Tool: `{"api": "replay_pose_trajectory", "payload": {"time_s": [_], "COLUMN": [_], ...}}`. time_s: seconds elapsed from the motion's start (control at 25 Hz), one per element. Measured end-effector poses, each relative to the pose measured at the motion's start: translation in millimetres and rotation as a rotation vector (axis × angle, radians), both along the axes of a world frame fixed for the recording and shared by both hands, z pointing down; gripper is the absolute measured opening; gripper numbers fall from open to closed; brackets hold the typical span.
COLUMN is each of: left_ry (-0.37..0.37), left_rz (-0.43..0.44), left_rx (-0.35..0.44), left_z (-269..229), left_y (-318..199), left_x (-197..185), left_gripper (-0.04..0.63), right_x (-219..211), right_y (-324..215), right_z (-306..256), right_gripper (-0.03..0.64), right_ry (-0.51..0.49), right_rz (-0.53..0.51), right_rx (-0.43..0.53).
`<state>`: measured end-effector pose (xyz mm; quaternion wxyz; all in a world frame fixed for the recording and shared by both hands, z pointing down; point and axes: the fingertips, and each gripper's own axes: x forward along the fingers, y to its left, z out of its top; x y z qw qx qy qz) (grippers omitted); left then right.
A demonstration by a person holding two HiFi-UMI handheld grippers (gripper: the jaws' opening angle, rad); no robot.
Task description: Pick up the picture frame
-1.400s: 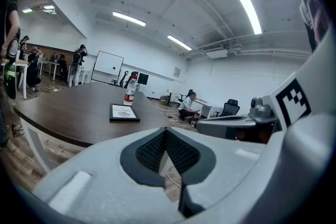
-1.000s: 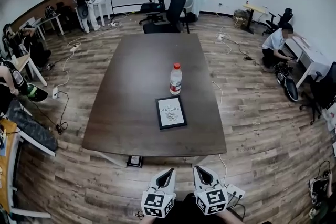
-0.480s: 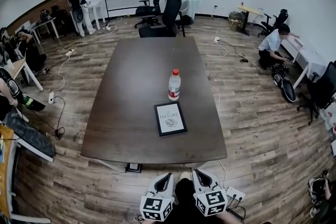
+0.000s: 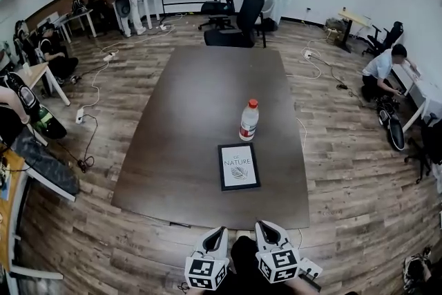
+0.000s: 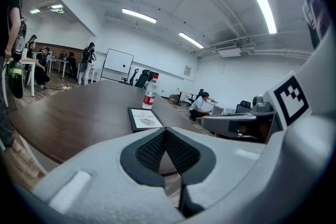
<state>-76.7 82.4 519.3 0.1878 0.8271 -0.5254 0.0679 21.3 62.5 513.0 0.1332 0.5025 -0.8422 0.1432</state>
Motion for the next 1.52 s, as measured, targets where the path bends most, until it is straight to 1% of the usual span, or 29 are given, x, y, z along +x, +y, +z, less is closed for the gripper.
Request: {"api": "replay_pose_trajectory", "payload": {"time_s": [0.16,0.32,0.48,0.68,0.84,0.92,1.04,1.12,1.2,1.32,1.44,1.52], "left_ry": [-0.011,-0.019,-0.027,-0.037,-0.028,-0.034,-0.05,-0.05,-0.042,-0.03,-0.029,-0.032], "left_rz": [-0.023,-0.034,-0.041,-0.043,-0.064,-0.084,-0.121,-0.145,-0.162,-0.164,-0.161,-0.16], "left_rx": [-0.02,-0.036,-0.049,-0.075,-0.113,-0.125,-0.132,-0.144,-0.158,-0.172,-0.193,-0.206], "left_z": [2.9,4.5,7.2,14.7,22.9,25.2,25.4,26.8,29.5,31.5,35.2,38.2], "left_y": [-35.6,-77.1,-114.4,-150.8,-173.5,-180.4,-191.7,-195.4,-197.8,-206.3,-212.1,-214.6], "left_x": [2.3,7.5,13.5,24.4,28.3,26.4,16.4,8.9,6.4,8.2,5.7,2.6], "left_gripper": [0.009,0.009,0.009,0.009,0.009,0.009,0.009,0.009,0.009,0.009,0.009,0.009], "right_x": [3.2,9.2,17.5,34.7,46.2,47.5,42.4,37.3,34.6,36.8,37.5,34.2], "right_y": [-39.2,-84.6,-124.4,-157.2,-177.8,-186.7,-200.9,-203.9,-202.2,-201.9,-203.7,-205.7], "right_z": [5.4,4.1,7.8,20.3,32.9,37.4,36.7,36.0,35.9,36.6,46.7,50.5], "right_gripper": [0.006,0.006,0.006,0.006,0.006,0.006,0.006,0.006,0.006,0.006,0.006,0.006], "right_ry": [-0.005,-0.001,-0.008,-0.017,-0.028,-0.034,-0.031,-0.03,-0.048,-0.072,-0.029,-0.029], "right_rz": [-0.02,-0.041,-0.035,-0.017,-0.008,-0.017,-0.036,-0.048,-0.065,-0.055,-0.023,-0.02], "right_rx": [-0.029,-0.031,-0.052,-0.101,-0.141,-0.154,-0.151,-0.156,-0.171,-0.197,-0.234,-0.249]}}
